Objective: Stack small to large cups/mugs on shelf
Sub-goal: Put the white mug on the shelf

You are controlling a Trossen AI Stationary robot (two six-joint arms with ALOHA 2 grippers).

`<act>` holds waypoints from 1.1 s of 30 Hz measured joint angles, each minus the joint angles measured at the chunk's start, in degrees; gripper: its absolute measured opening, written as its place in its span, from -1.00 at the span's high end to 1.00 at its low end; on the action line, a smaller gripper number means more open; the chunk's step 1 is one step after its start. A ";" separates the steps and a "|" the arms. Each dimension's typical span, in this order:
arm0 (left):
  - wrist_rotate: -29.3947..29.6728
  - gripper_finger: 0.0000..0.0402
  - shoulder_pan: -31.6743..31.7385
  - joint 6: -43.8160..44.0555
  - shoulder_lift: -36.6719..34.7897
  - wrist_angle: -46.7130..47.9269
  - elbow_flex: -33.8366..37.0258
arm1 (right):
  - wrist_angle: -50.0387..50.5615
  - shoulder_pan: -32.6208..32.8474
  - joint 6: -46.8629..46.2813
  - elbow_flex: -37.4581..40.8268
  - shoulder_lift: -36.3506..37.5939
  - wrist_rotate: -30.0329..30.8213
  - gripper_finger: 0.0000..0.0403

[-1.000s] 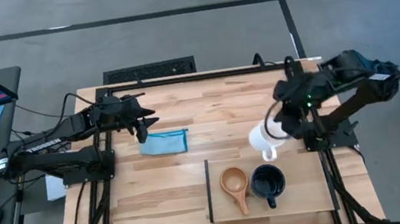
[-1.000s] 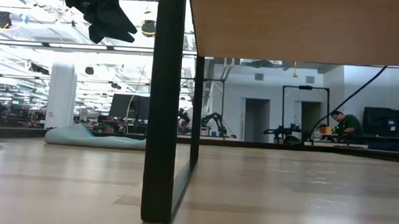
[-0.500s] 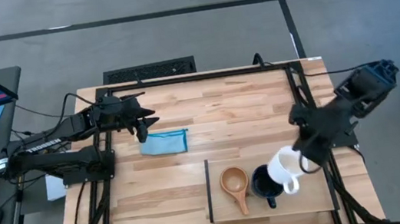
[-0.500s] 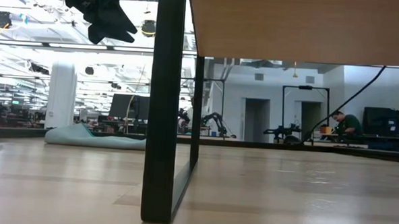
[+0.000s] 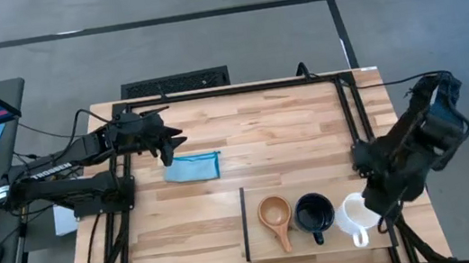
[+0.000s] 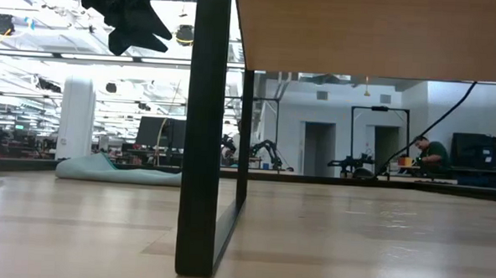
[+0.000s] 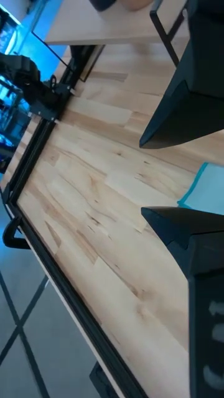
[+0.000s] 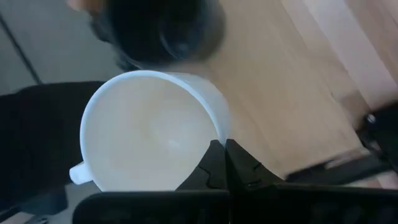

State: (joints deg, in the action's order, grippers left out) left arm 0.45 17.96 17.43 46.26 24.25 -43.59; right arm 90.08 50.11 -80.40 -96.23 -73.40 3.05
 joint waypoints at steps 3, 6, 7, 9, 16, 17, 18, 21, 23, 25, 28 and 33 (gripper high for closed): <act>0.00 0.24 0.02 0.67 0.00 -0.85 0.00 | 0.06 2.41 -3.66 4.82 1.95 -0.23 1.00; -0.04 0.24 0.01 1.26 0.00 -2.03 -0.02 | -0.12 4.89 -7.83 8.21 3.80 -0.16 1.00; -0.04 0.24 0.02 1.49 0.00 -1.98 -0.02 | -0.11 5.50 -9.06 9.25 4.49 0.08 1.00; -0.04 0.24 0.02 1.84 0.00 -1.90 -0.02 | 0.07 6.34 -10.35 11.12 5.46 0.27 1.00; 0.02 0.24 0.02 1.90 0.87 -1.89 -0.04 | -0.03 6.81 -9.68 18.02 6.88 0.36 1.00; 0.02 0.24 0.00 1.90 1.20 -2.00 -0.04 | -0.18 6.80 -9.50 18.24 6.93 0.51 1.00; 0.04 0.24 0.01 1.94 1.69 -1.96 -0.04 | -0.19 6.80 -8.99 18.31 6.95 0.95 1.00; 0.04 0.24 0.02 2.34 3.30 -1.95 -0.04 | -0.30 6.80 -8.15 18.27 6.81 3.26 1.00; 0.04 0.24 0.02 2.34 4.63 -1.95 -0.04 | -0.21 6.76 -7.66 18.21 6.81 3.41 1.00; 0.05 0.24 0.01 2.35 6.07 -1.96 -0.04 | -0.11 6.78 -7.22 18.16 6.63 3.64 1.00; -0.48 0.24 0.02 2.06 7.85 -3.91 -0.04 | -0.11 6.47 -5.21 18.06 5.95 3.73 1.00; -3.85 0.24 0.00 0.34 8.41 -11.80 -0.04 | -0.78 5.22 -1.66 18.02 5.23 3.59 1.00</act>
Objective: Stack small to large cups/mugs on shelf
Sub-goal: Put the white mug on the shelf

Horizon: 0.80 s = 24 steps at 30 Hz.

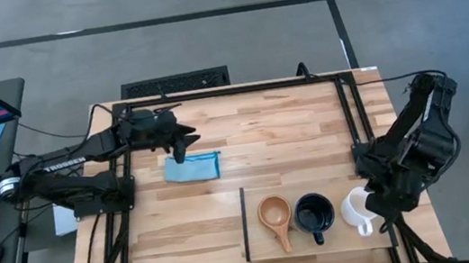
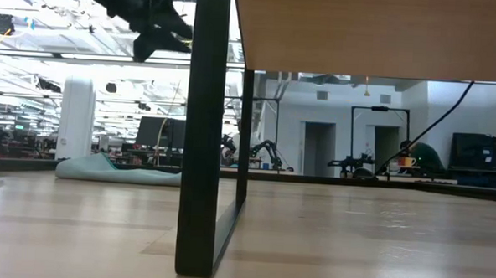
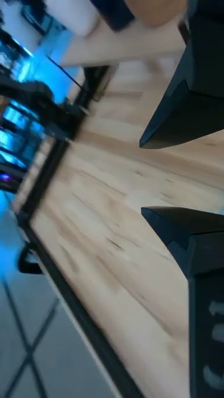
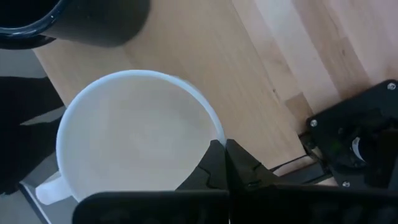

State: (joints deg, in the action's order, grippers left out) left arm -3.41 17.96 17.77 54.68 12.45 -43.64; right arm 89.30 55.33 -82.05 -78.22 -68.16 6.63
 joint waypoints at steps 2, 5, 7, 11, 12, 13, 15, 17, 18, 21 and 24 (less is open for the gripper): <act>-0.27 0.24 0.00 -0.10 -0.26 -1.19 0.00 | 0.04 -0.35 0.07 0.00 -0.24 -0.12 1.00; -0.26 0.24 0.00 -0.10 -0.61 -1.37 0.00 | 0.06 -0.39 1.10 0.00 -0.67 0.07 1.00; -0.28 0.24 0.00 -0.10 -0.61 -0.95 0.00 | 0.03 -0.74 1.72 -0.02 -1.14 0.23 1.00; -0.28 0.24 0.00 -0.10 -0.70 -0.95 0.00 | -1.03 -1.55 3.10 -0.17 -1.61 -0.39 1.00; -0.30 0.24 0.00 -0.10 -0.70 -0.89 0.00 | -1.12 -1.55 3.44 -0.60 -1.64 -0.55 1.00; -0.30 0.24 0.00 -0.10 -0.70 -0.90 0.00 | -1.12 -1.53 3.68 -1.23 -1.68 -0.52 1.00; -0.30 0.24 0.00 -0.09 -0.70 -0.83 0.00 | -0.53 -1.53 4.09 -2.51 -1.70 0.10 1.00; -0.32 0.24 0.00 -0.08 -0.70 -0.79 0.00 | -0.15 -1.57 4.02 -3.59 -1.68 0.80 1.00; -0.39 0.24 0.00 -0.08 -0.70 -0.79 0.00 | -0.02 -1.60 3.85 -3.96 -1.68 0.84 1.00; -1.13 0.24 0.00 -0.06 -0.70 -0.70 0.00 | -0.17 -2.14 3.78 -4.09 -1.68 0.91 1.00; -1.39 0.24 0.00 -0.05 -0.70 -0.70 0.00 | -0.13 -2.74 4.59 -4.13 -2.17 0.64 1.00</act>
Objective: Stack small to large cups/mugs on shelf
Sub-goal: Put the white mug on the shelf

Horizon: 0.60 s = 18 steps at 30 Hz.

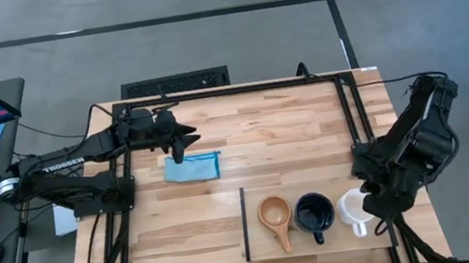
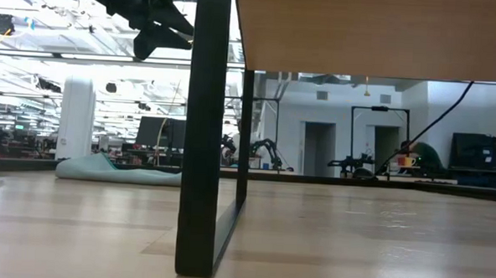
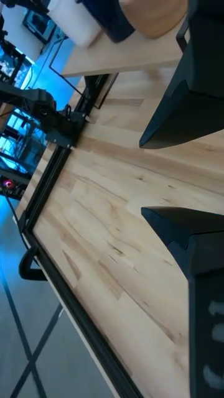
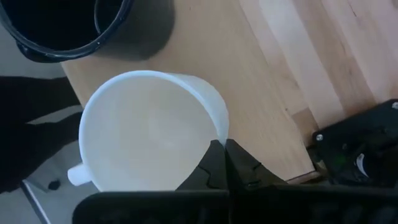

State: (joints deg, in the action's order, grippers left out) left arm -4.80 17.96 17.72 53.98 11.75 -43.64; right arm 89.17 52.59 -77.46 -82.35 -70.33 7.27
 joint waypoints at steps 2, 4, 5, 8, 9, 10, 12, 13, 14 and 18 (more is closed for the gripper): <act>0.00 0.24 0.00 0.00 0.00 0.02 0.00 | -0.18 -0.57 1.41 0.00 -0.77 -0.78 1.00; -0.01 0.24 0.00 0.00 0.00 0.03 0.00 | -0.29 -1.10 2.73 0.00 -1.38 -1.12 1.00; 0.00 0.24 0.00 0.00 0.00 0.04 0.00 | -0.34 -1.35 3.41 0.00 -1.61 -1.19 1.00; 0.00 0.24 0.00 0.02 0.00 0.03 0.00 | -0.53 -1.76 4.86 -0.04 -2.09 -1.40 1.00; -0.01 0.24 0.00 0.02 0.00 0.02 0.00 | -0.57 -1.88 5.22 -0.04 -2.09 -1.43 1.00; -0.02 0.24 0.00 0.02 0.00 0.02 0.00 | -0.57 -2.04 5.39 -0.04 -2.07 -1.43 1.00; 0.00 0.24 0.00 0.03 0.00 0.02 0.00 | -0.71 -2.41 5.51 -0.04 -2.07 -1.49 1.00; 0.00 0.24 0.00 0.04 0.00 0.02 0.00 | -0.81 -2.51 5.58 -0.04 -2.07 -1.55 1.00; 0.00 0.24 0.00 0.04 0.00 0.02 0.00 | -0.83 -2.55 5.87 -0.04 -2.07 -1.68 1.00; 0.00 0.24 0.00 0.04 0.00 0.02 0.00 | -0.96 -2.49 5.99 -0.04 -2.07 -2.83 1.00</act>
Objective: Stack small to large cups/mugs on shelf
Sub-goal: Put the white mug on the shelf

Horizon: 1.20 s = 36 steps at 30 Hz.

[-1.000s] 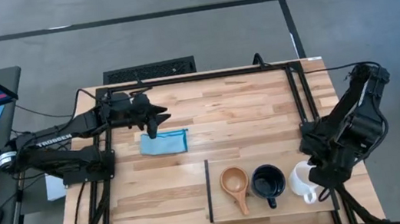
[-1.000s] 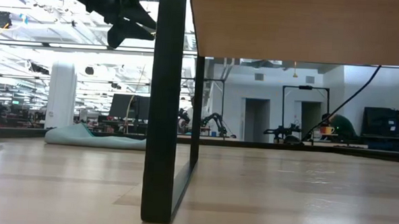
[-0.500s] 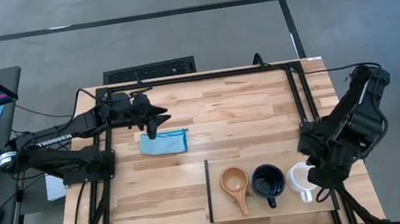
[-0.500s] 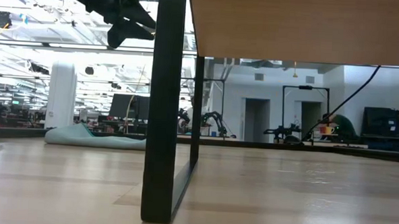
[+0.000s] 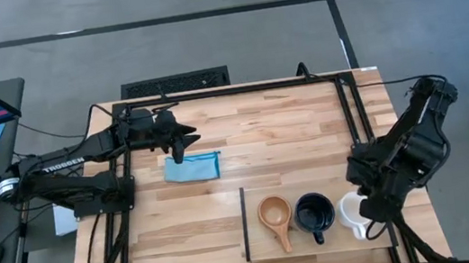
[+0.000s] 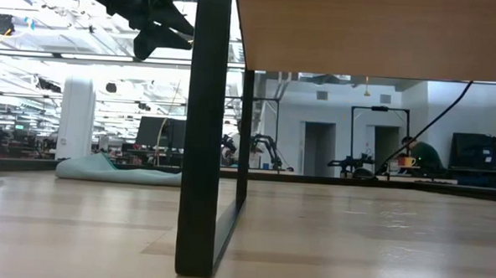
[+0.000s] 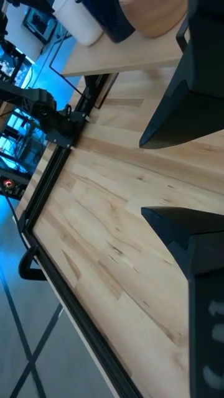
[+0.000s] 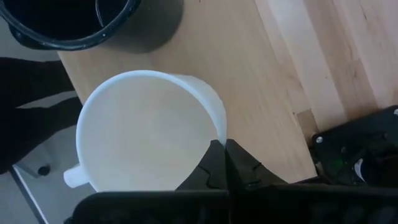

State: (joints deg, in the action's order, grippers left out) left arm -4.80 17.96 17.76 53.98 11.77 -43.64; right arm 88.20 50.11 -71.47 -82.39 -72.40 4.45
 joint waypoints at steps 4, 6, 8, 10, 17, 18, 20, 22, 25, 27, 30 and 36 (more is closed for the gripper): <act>0.00 0.24 0.00 0.02 0.00 0.00 0.00 | -0.25 0.00 0.00 0.00 0.00 -0.11 0.98; 0.00 0.24 0.00 0.02 0.00 0.00 0.00 | -0.42 0.00 0.01 0.00 0.00 -0.11 0.98; 0.00 0.24 0.00 0.02 0.00 0.00 0.00 | -0.44 0.00 0.01 0.00 0.00 -0.13 0.98; 0.00 0.24 0.00 0.04 0.00 0.00 0.02 | -0.44 0.00 -0.01 0.00 0.00 -0.13 0.98; 0.00 0.24 0.00 0.09 0.00 0.00 0.02 | -1.87 0.00 -0.05 0.00 0.02 -1.68 0.84; 0.00 0.24 0.00 0.09 0.00 0.00 0.02 | -2.29 0.00 -0.05 -0.02 0.02 -1.68 0.82; 0.00 0.24 0.00 0.09 0.00 0.00 0.02 | -2.33 0.00 -0.42 -0.03 0.02 -1.70 0.79; 0.00 0.24 0.00 0.09 0.00 0.00 0.02 | -2.27 0.00 -0.48 -0.04 0.04 -1.70 0.78; 0.00 0.24 0.00 0.51 0.00 0.00 0.02 | -2.22 0.00 -0.81 -0.04 0.04 -1.70 0.78; -0.02 0.24 0.02 0.54 0.00 0.04 0.02 | -2.10 0.00 -1.81 -0.04 0.04 -1.70 0.78; -0.58 0.24 0.02 0.55 0.00 0.56 0.02 | -2.14 0.00 -2.04 -0.04 0.04 -1.70 0.77; -0.96 0.24 0.02 0.55 0.00 0.79 0.02 | -2.14 -0.41 -3.53 -0.04 0.04 -1.64 0.77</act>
State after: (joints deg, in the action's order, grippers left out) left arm -5.75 17.98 18.31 53.98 12.56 -43.62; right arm 86.06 49.70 -75.00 -82.43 -72.36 2.81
